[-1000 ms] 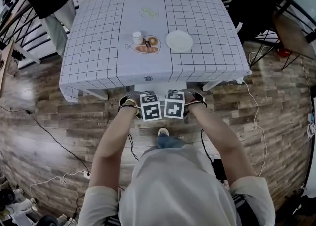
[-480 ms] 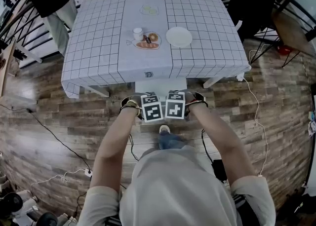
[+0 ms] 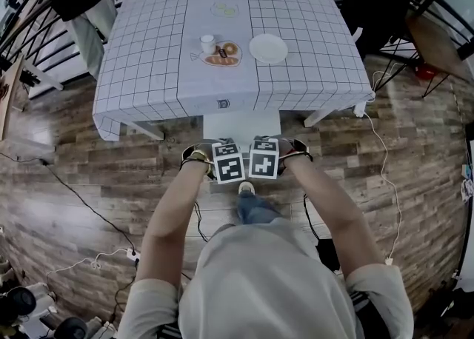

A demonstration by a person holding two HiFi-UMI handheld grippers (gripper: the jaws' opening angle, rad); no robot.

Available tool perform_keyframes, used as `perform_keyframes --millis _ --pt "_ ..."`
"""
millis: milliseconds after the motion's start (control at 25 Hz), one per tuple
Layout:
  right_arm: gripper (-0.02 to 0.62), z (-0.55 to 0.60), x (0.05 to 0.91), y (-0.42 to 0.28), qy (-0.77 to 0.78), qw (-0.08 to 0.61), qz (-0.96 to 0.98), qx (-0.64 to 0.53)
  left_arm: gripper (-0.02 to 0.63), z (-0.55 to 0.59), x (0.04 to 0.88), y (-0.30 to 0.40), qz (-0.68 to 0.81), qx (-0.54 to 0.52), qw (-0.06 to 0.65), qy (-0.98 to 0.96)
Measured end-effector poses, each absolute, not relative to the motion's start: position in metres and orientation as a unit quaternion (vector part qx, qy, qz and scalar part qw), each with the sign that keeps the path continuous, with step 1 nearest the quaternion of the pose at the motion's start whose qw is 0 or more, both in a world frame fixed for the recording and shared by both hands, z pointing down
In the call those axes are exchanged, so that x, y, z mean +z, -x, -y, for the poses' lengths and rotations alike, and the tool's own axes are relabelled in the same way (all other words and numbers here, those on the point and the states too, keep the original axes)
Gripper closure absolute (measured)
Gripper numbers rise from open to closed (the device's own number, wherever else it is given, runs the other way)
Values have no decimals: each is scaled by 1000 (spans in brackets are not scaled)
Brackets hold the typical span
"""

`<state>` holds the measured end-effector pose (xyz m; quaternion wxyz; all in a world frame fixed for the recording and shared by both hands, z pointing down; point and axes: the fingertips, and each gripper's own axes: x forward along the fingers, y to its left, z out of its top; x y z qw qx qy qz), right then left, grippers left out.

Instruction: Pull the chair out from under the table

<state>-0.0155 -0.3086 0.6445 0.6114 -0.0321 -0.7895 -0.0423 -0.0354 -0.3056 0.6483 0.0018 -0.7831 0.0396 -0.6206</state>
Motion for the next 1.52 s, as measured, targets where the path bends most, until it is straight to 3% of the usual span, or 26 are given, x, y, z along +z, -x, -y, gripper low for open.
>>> perform_keyframes --millis 1520 --pt "522 199 647 13 29 614 789 -20 528 198 651 33 -22 -620 4 785"
